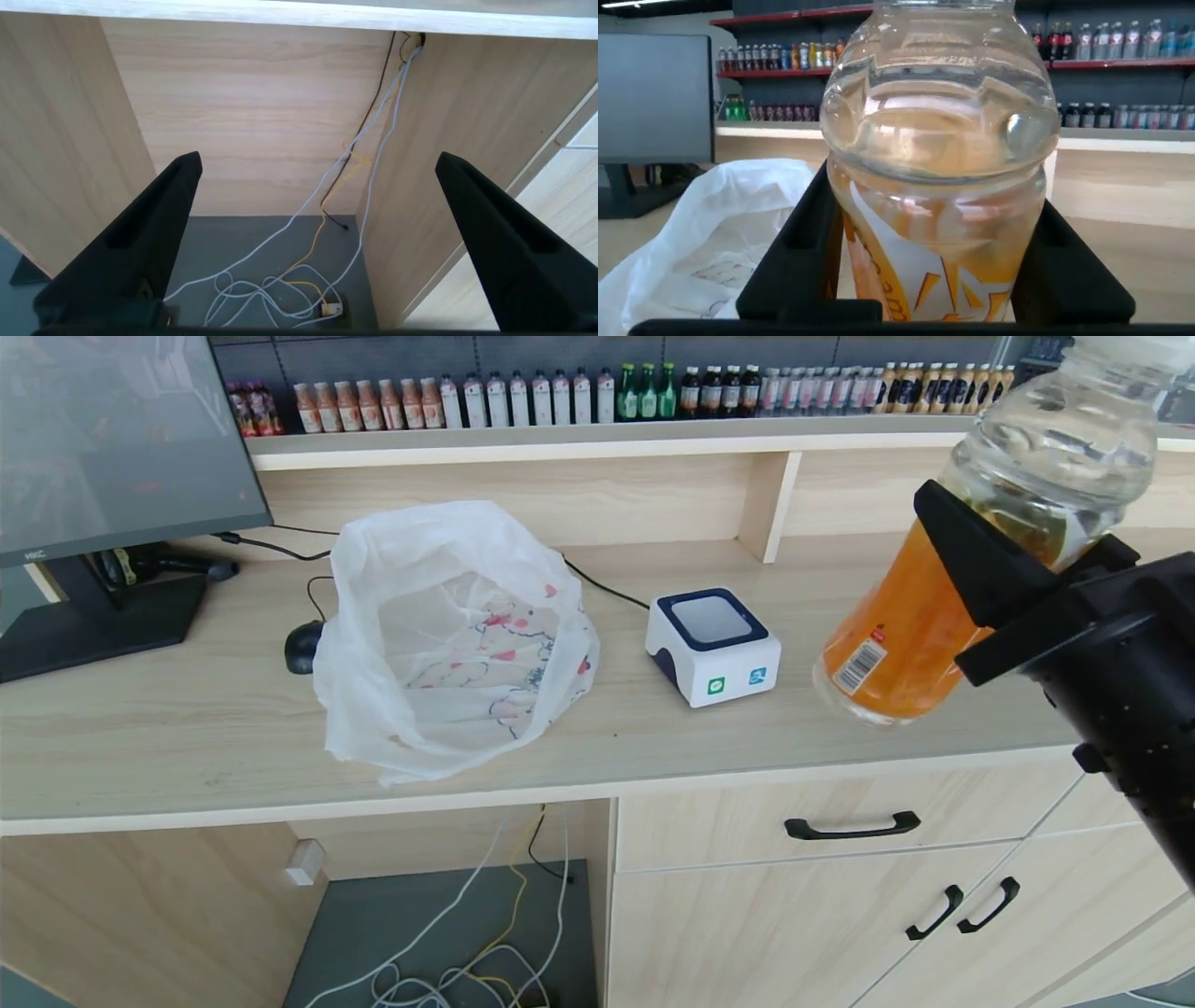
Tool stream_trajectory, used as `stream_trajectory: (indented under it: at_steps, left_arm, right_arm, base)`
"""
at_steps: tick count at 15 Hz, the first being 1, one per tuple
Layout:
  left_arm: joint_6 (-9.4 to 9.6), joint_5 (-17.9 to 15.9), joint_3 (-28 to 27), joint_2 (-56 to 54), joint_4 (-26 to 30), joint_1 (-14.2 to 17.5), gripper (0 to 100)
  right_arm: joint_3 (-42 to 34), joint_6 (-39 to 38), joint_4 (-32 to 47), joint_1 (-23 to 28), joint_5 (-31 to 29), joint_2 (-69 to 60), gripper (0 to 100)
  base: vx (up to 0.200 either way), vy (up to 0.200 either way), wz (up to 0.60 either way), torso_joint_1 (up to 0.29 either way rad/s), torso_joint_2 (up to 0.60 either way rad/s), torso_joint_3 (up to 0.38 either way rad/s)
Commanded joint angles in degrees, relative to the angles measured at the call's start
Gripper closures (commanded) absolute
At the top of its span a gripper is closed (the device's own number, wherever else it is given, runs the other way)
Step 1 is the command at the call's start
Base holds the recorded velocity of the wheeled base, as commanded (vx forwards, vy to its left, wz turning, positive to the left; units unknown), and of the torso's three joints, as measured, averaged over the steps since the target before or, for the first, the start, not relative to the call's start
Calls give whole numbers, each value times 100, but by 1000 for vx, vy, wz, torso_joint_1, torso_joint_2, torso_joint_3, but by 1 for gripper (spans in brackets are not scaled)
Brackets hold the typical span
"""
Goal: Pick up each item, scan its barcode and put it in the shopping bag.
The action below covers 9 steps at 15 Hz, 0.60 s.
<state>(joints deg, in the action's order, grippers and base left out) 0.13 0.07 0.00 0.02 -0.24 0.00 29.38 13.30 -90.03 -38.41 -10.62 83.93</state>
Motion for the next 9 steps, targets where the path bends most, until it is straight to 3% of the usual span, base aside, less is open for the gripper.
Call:
stream_trajectory:
  at_steps: [1,4,7,9]
  left_arm:
    - [-5,1,0,-2,-2,0,0]
    - [-5,1,0,-2,-2,0,0]
    - [4,1,0,-2,-2,0,0]
    - [-5,1,0,-2,-2,0,0]
  right_arm:
    - [252,393,3,106,534,273,100]
    - [1597,1192,302,88,658,932,100]
    - [3012,2265,372,88,1431,1793,100]
    - [3504,2774,337,88,1730,2162,100]
  base:
    - [0,0,0,0,0,0]
    - [0,0,0,0,0,0]
    - [0,0,0,0,0,0]
    - [0,0,0,0,0,0]
